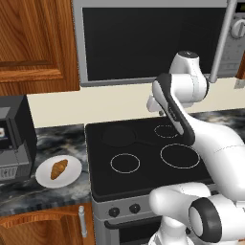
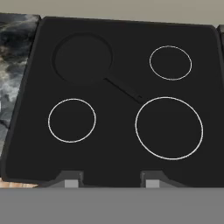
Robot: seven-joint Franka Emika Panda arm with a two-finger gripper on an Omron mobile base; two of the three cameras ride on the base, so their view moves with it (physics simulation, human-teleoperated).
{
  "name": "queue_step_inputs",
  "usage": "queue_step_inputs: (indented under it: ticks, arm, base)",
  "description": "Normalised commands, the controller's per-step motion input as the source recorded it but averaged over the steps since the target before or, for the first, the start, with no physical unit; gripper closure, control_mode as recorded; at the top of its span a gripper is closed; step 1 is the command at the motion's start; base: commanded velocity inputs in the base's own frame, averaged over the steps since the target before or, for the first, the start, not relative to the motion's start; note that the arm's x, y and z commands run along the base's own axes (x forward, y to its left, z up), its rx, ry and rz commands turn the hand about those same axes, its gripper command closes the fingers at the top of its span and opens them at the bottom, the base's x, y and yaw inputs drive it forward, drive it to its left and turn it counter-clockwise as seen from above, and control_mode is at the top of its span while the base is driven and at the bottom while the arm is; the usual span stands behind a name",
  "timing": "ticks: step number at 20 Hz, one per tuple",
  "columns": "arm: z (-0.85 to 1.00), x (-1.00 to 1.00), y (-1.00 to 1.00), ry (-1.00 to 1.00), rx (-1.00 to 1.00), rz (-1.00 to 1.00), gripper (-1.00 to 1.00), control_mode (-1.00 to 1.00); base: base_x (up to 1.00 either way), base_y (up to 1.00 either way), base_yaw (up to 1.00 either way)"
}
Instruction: Pick the croissant and place it on the pan. Then turn on the stove to warm the croissant.
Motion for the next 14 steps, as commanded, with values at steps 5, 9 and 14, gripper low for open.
queue_step_inputs:
  ticks: [5,9,14]
  arm:
    - [-0.01,-0.12,0.00,0.00,0.00,0.00,-1.00,-1.00]
    - [-0.06,-0.30,0.02,0.00,0.00,0.00,-1.00,-1.00]
    - [-0.06,-0.33,0.04,0.00,0.00,0.00,-1.00,-1.00]
  base:
    - [0.00,0.00,0.00]
    - [0.00,0.00,0.00]
    - [0.00,0.00,0.00]
